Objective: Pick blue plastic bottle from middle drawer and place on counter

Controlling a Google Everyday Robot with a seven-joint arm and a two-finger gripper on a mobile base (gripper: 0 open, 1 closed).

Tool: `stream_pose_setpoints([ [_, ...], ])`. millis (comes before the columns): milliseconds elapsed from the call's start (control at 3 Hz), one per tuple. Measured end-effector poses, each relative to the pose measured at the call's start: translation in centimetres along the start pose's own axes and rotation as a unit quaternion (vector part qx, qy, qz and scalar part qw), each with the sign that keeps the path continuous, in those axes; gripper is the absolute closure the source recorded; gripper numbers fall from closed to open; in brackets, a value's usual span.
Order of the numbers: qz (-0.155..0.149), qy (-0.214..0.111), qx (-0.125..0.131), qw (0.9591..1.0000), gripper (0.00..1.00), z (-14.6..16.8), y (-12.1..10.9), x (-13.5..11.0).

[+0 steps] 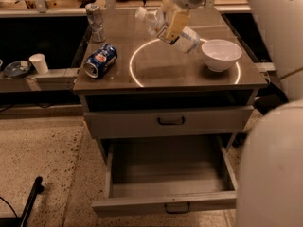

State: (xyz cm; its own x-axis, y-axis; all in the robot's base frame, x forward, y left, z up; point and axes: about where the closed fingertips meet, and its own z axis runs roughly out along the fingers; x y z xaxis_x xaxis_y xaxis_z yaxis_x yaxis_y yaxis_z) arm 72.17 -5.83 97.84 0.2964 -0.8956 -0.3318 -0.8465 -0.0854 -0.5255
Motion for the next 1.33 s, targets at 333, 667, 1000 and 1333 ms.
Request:
stream_pose_setpoints([
  [333, 0.003, 0.043, -0.023, 0.9988, 0.74, 2.6, -0.4, 2.7],
  [667, 0.007, 0.073, -0.049, 0.9961, 0.51, 7.5, 0.1, 3.5],
  [1000, 0.007, 0.079, -0.057, 0.9952, 0.28, 8.6, 0.4, 3.6],
  [1333, 0.006, 0.079, -0.057, 0.9952, 0.04, 8.7, 0.4, 3.6],
])
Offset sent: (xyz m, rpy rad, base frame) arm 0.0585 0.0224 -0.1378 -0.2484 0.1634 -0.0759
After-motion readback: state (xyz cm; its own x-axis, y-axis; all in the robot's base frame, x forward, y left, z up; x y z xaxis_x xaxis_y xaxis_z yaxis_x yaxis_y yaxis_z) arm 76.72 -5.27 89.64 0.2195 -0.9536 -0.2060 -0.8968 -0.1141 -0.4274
